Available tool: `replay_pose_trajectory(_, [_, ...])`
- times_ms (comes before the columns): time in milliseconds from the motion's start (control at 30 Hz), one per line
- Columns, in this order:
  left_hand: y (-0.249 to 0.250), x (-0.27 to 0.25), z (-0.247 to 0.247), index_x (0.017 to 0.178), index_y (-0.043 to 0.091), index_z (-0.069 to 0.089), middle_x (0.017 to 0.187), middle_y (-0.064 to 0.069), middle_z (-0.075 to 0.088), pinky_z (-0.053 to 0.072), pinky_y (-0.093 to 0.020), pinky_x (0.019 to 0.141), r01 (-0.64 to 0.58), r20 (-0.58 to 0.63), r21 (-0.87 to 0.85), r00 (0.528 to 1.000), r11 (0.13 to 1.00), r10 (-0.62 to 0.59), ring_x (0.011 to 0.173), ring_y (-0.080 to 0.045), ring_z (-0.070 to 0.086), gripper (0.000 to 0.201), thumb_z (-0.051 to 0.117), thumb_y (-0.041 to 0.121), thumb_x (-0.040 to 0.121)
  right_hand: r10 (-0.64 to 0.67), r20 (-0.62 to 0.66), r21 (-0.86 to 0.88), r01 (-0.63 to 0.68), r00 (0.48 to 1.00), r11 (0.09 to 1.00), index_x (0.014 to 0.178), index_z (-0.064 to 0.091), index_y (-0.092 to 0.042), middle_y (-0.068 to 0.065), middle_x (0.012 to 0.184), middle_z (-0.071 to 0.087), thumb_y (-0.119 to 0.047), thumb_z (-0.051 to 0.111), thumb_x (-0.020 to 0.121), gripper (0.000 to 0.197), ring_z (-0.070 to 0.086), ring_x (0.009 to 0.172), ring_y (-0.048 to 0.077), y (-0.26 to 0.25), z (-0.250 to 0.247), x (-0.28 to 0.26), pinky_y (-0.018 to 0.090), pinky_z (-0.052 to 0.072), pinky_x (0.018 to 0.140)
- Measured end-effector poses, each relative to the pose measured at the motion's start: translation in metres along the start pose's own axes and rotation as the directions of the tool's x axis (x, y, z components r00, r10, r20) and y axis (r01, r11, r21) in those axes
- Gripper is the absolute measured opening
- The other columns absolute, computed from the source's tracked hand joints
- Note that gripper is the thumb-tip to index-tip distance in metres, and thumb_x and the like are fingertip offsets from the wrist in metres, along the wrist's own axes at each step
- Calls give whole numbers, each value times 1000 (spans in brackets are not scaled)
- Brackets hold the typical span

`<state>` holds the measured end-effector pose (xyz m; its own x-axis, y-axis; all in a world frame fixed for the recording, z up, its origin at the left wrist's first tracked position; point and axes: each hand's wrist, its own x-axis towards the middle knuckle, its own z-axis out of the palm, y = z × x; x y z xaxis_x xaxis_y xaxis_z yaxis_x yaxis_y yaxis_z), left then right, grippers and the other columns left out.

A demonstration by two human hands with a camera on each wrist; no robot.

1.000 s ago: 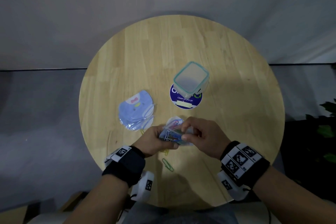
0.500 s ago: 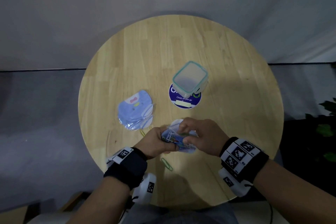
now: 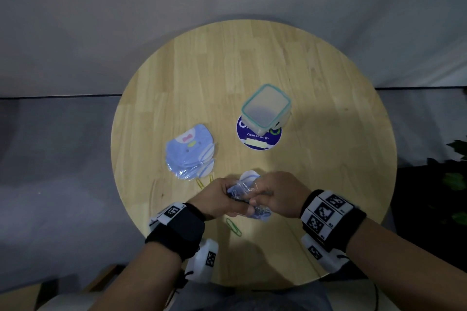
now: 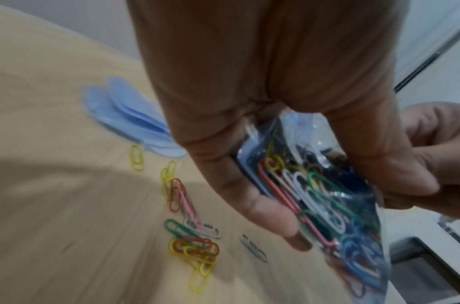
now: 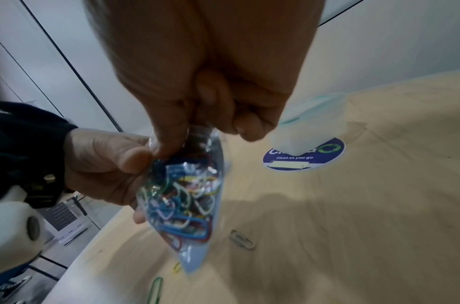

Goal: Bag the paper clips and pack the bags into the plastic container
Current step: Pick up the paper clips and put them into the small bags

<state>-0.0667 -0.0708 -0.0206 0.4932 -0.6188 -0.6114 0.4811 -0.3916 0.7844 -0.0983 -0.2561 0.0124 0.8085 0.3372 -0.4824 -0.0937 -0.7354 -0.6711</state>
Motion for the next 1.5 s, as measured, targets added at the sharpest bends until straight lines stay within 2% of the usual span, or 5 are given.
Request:
replay_pose_trajectory(300, [-22,-3,-2,101,12,70,82,-9,64,46,-23,58,-6,-128,-159,992,987,-15,72,-18,56,37,79,12,65,143,-295,609,70,945,790,90,74,-8,2,82,74,6,69,75,20,67,73,3,1,-11,-8,16,53,70])
replay_pose_trajectory(733, [-53,-23,-40,105,22,73,89,-6,72,50,-31,67,-54,-217,-208,976,977,8,78,-15,61,50,82,16,57,412,-113,-84,-422,904,903,81,62,-12,6,83,63,0,54,74,16,58,79,24,72,46,-15,30,48,72])
replay_pose_trajectory(1167, [-73,-58,-32,110,8,67,94,-3,74,54,-26,77,-68,-164,-297,986,953,19,90,-16,68,55,78,9,56,-301,231,-512,379,925,771,137,38,-17,7,144,40,-11,48,89,50,37,129,29,-12,61,80,41,37,105])
replay_pose_trajectory(1367, [-70,-70,-46,98,23,76,88,0,75,54,-23,74,-99,-193,-302,980,948,41,85,-12,69,44,74,14,54,-204,428,-669,461,880,584,148,6,-15,2,160,1,-6,30,94,60,0,147,23,-4,70,87,39,13,120])
replay_pose_trajectory(1500, [-68,-71,-54,96,26,77,87,3,74,53,-19,72,-102,-206,-303,978,948,39,84,-8,68,45,72,15,52,-200,377,-657,413,905,631,142,32,-11,10,151,34,-14,40,82,61,32,139,29,25,54,56,40,37,110])
